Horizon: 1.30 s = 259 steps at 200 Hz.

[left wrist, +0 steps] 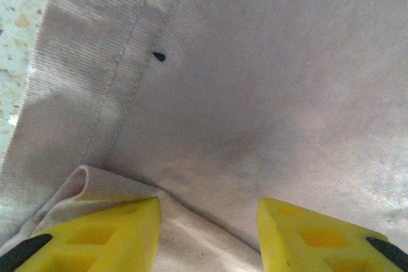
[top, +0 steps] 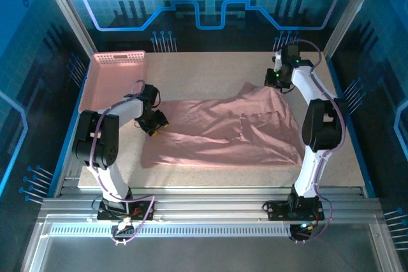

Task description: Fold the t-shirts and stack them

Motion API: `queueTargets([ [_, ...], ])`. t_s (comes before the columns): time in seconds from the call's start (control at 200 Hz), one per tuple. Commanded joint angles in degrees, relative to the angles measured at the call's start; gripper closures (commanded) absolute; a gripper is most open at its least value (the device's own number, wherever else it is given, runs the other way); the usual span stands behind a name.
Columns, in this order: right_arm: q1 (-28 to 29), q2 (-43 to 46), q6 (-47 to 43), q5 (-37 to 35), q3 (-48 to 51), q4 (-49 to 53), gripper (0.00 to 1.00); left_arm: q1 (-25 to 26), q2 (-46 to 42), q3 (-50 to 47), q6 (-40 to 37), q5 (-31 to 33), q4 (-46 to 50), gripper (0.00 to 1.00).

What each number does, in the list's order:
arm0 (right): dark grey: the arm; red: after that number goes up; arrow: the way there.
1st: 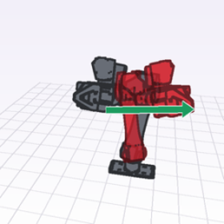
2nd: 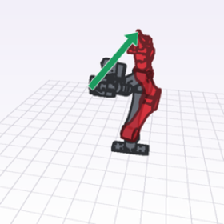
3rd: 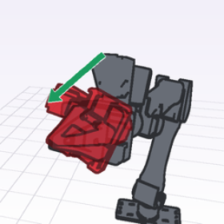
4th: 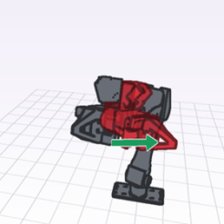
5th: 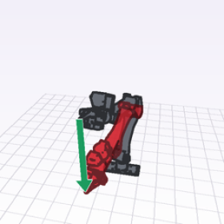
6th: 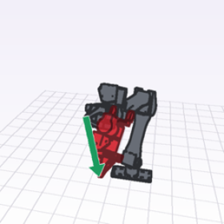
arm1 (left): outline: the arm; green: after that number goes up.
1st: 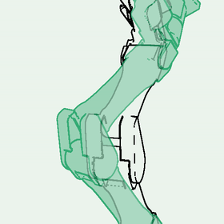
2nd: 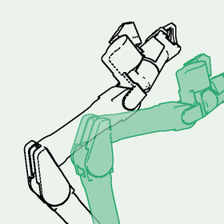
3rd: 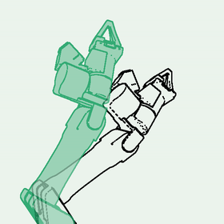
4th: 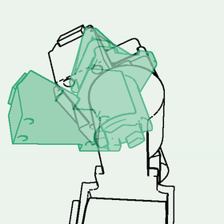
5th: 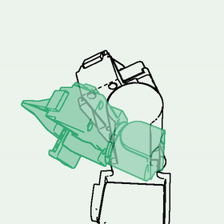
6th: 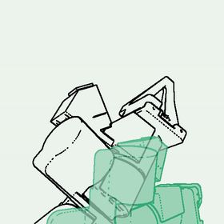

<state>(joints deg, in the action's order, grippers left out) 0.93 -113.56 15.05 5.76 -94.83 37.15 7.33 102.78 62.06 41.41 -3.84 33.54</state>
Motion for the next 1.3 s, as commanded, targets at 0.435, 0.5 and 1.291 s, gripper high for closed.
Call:
queueTargets([
  [0.435,1.2,16.9,11.5,1.9,36.5,-0.7,0.91,-0.2,-3.8,-10.1,4.2,-4.4,-3.4,0.53],
  [0.5,1.2,17.0,11.9,2.0,37.0,-0.6,0.77,0.2,-5.9,-10.5,4.8,-4.9,-3.9,0.51],
  [1.291,-7.2,3.7,7.4,7.8,15.3,-0.7,0.47,2.1,-2.7,20.8,-6.2,-7.3,2.5,0.32],
])
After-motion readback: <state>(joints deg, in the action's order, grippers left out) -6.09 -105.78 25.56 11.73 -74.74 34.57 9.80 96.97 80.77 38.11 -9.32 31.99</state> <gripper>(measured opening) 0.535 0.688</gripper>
